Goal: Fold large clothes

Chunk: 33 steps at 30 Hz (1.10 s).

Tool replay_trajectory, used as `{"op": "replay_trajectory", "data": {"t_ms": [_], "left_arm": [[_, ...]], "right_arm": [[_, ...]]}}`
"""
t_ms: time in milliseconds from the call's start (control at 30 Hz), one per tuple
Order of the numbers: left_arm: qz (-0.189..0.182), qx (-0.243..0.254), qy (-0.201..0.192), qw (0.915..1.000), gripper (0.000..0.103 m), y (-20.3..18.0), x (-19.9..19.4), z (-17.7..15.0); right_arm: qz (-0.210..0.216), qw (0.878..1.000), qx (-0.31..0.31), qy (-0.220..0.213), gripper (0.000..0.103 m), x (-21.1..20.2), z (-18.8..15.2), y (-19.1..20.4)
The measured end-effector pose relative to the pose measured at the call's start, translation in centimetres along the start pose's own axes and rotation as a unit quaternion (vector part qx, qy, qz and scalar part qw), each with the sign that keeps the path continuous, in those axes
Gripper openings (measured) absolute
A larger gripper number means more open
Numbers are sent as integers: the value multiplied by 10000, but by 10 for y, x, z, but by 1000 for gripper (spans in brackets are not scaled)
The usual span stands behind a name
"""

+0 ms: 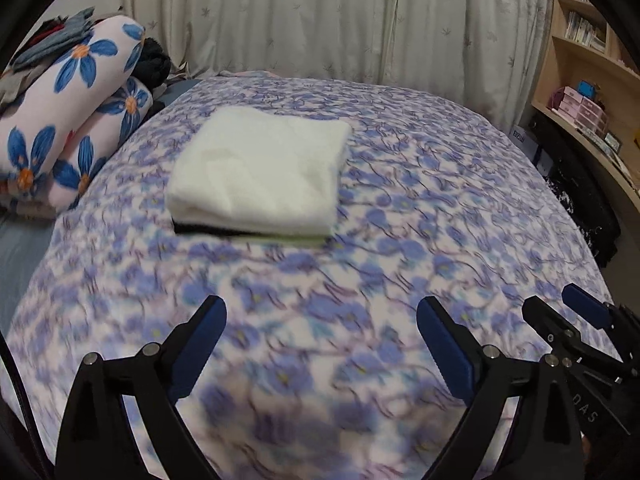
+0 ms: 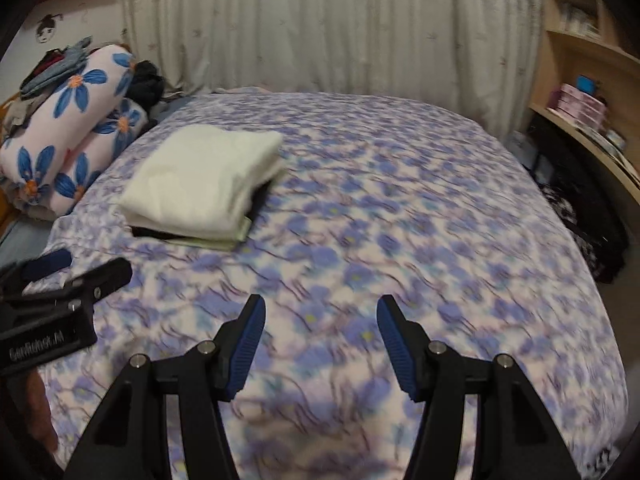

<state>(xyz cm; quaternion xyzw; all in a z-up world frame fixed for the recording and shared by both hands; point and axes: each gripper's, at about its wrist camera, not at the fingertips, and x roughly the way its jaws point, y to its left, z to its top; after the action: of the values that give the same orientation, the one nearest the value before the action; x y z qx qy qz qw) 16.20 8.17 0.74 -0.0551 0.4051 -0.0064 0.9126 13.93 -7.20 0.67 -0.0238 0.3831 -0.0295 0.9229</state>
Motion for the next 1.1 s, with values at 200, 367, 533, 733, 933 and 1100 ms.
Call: {"op": "replay_trajectory", "data": {"t_ms": [200,367,533,733,933,1100], "left_arm": [[-87,-141,286,9995,101,-33,-12,-41],[-38,-153,423,9990,101,-51,-22,-58],[95,-14,429,9990,101,-62,-34,-68],[280,251,207,9991,101,-74,-54,-74],[336,298,225,9987,101,-77,-63,-80],[394,250,302,9985,101,-77,-68,-88]], "right_arm": [[-30,9994,335,84,58,-20,-32,-26],[-63,9986,507,155,58,-30,-51,-41],[-82,9981,592,131,58,-46,-63,-50],[-128,9978,639,108,58,-61,-72,-57],[-181,9974,693,113,58,-71,-79,-60],[-171,9973,692,159,59,-75,-83,-60]]}}
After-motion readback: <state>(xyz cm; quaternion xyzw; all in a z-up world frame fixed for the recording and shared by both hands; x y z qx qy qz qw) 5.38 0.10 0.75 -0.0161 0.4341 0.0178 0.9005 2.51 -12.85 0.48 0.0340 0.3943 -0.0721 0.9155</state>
